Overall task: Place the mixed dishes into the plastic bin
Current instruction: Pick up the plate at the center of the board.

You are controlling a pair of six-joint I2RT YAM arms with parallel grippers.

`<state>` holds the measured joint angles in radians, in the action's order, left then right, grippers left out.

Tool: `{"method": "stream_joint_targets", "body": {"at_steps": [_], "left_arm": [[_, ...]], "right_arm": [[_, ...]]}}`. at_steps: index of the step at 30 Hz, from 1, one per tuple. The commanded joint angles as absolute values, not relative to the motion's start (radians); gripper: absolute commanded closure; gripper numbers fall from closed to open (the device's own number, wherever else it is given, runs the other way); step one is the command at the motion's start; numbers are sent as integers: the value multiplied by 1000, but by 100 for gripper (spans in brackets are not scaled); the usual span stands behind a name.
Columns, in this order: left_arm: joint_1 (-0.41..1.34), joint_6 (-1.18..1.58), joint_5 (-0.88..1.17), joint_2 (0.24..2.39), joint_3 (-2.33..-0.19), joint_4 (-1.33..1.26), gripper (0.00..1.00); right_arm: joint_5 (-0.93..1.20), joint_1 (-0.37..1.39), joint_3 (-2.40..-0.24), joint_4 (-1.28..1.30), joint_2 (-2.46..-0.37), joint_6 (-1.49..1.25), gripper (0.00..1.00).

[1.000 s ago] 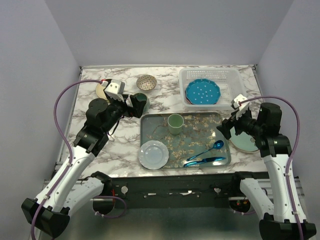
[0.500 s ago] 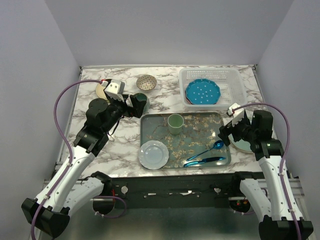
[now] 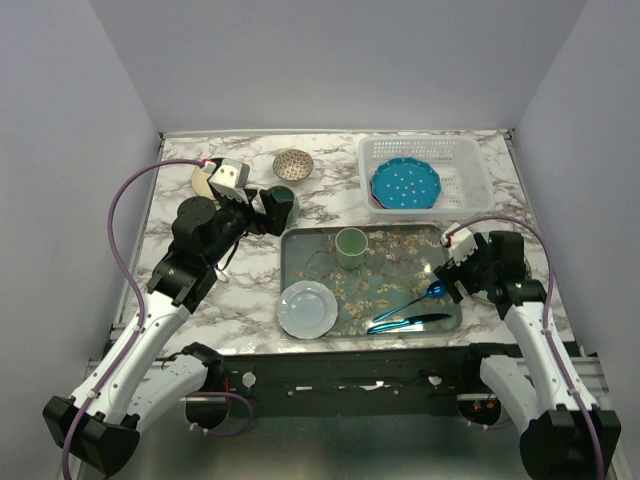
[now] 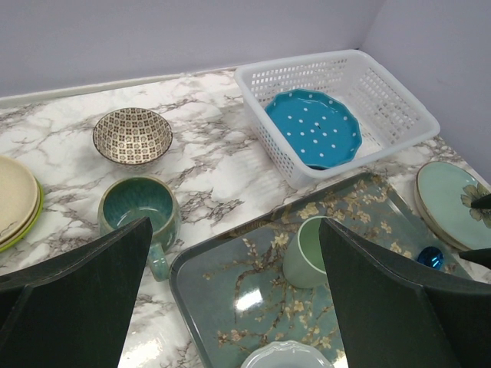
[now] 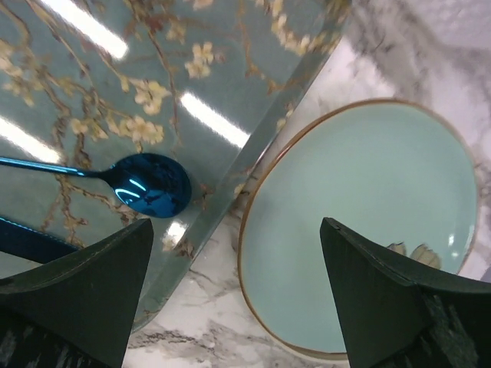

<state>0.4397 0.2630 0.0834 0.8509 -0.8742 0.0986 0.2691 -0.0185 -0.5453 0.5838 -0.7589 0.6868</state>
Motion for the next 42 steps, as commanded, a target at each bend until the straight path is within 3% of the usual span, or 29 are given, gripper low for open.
{"method": "stream_joint_targets", "body": {"at_steps": [1, 9, 13, 16, 17, 19, 42], "left_arm": [[436, 272, 114, 844, -877, 75, 1], [436, 273, 120, 841, -877, 72, 1], [436, 276, 124, 842, -879, 71, 1], [434, 276, 124, 842, -877, 72, 1], [436, 276, 127, 839, -877, 72, 1], [434, 276, 126, 841, -877, 72, 1], [436, 279, 132, 838, -877, 71, 1]], "right_arm": [[129, -14, -580, 566, -935, 660, 6], [101, -14, -572, 545, -928, 638, 8], [69, -14, -572, 541, -943, 637, 15], [55, -14, -574, 541, -957, 635, 32], [52, -14, -574, 541, -963, 634, 45], [41, -14, -574, 540, -968, 630, 51], [51, -12, -578, 541, -1115, 653, 60]]}}
